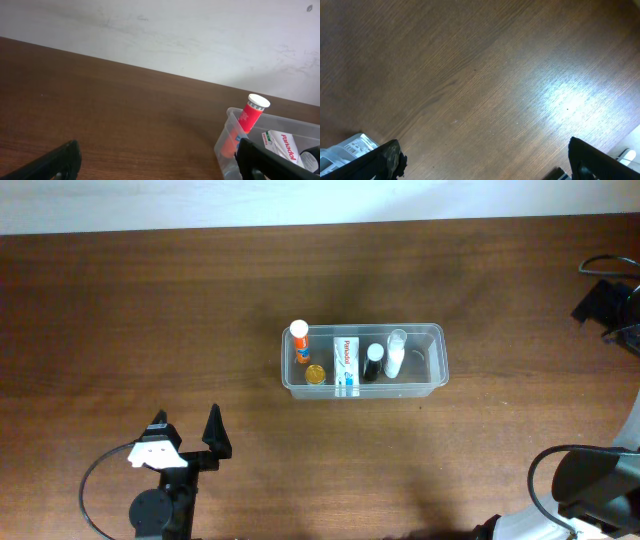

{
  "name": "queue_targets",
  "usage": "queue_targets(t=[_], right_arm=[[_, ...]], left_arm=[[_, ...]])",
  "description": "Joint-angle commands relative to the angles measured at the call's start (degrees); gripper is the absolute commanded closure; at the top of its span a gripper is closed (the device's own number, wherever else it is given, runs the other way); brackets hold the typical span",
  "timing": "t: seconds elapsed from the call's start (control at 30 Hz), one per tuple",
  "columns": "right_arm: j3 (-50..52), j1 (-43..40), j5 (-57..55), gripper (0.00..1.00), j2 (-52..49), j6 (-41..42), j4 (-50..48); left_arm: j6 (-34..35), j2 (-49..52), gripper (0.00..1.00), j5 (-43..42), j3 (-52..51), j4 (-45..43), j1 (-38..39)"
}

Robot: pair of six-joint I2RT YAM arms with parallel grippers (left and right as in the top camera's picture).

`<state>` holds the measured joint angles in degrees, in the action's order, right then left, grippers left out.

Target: Pack container

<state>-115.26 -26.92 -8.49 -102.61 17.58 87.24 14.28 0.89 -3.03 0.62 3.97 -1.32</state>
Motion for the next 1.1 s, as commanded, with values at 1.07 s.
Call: queue_targets(t=[1.07], right_arm=[[-0.11,14.45,-0.07,0.02,25.44,0.09,0.0]], left_arm=[[-1.09,-0.55,0.01,-0.42,-0.13,0.39,-0.35]])
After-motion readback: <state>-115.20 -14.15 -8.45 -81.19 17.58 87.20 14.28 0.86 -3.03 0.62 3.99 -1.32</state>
